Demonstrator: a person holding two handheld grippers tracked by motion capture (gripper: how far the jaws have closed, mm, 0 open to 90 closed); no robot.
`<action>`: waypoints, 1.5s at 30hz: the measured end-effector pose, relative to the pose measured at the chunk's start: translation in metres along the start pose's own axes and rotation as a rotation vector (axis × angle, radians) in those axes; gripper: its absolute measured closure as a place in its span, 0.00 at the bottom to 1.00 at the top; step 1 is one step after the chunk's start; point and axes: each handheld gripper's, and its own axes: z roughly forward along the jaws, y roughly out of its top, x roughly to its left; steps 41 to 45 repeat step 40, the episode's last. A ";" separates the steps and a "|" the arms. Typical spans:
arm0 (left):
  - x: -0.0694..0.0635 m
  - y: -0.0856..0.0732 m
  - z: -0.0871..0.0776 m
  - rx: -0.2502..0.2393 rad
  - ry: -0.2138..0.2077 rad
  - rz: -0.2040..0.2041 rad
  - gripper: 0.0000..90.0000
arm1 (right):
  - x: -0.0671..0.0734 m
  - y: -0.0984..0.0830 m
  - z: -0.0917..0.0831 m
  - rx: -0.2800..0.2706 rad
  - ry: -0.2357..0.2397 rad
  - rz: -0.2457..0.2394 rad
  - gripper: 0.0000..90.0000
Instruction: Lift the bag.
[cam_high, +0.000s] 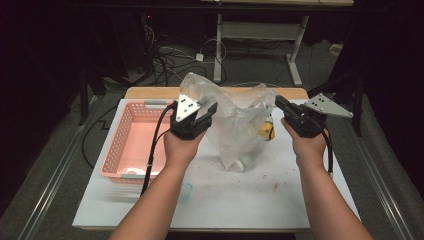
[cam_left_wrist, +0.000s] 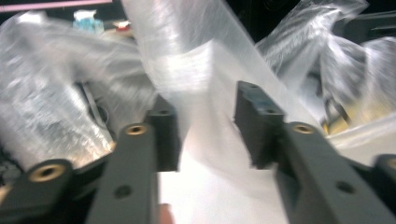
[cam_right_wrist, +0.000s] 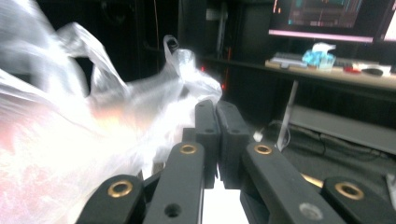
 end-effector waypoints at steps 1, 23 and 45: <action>0.000 -0.006 -0.009 0.008 0.002 -0.002 0.59 | -0.001 -0.002 0.000 0.003 0.002 0.002 0.96; -0.004 -0.073 -0.103 0.117 -0.090 -0.061 0.00 | 0.012 -0.067 -0.056 0.125 0.102 0.009 0.32; 0.018 -0.098 -0.122 0.166 -0.029 -0.073 0.00 | 0.014 -0.108 -0.065 0.199 0.064 0.027 0.00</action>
